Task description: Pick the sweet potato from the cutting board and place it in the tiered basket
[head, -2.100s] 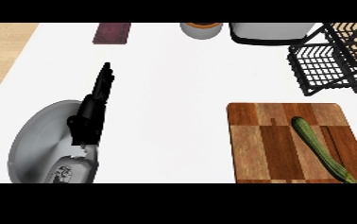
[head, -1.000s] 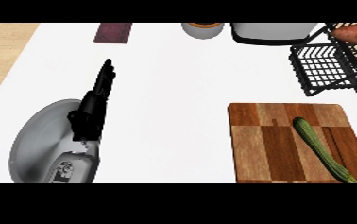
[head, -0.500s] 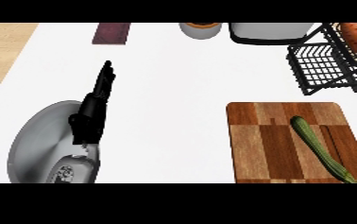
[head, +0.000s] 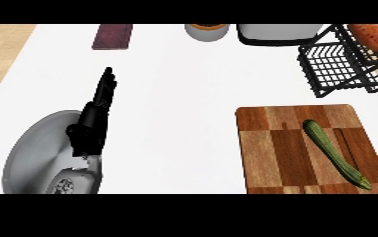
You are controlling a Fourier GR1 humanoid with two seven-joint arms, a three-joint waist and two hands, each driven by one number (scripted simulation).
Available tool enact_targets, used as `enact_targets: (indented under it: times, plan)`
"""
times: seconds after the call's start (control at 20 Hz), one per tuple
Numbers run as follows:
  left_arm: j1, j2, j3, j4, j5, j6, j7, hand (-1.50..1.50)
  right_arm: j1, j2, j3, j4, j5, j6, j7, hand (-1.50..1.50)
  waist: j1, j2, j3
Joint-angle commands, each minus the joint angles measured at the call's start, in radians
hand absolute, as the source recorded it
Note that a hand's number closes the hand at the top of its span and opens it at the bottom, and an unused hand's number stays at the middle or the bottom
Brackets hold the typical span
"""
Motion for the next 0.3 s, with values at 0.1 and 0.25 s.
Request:
enact_targets:
  times: [0.1, 0.25]
  plan:
    - [0.039, 0.003, 0.005, -0.006, 0.017, -0.016, -0.019, 0.0, 0.24, -0.154, -0.184, 0.155, -0.117, 0.164, -0.2, -1.5, -0.014, -0.002, 0.002]
    - [0.004, 0.021, 0.025, -0.017, 0.023, -0.026, 0.009, 0.0, 0.326, -0.198, -0.227, 0.252, -0.139, 0.242, -0.306, -1.5, 0.001, 0.002, 0.002]
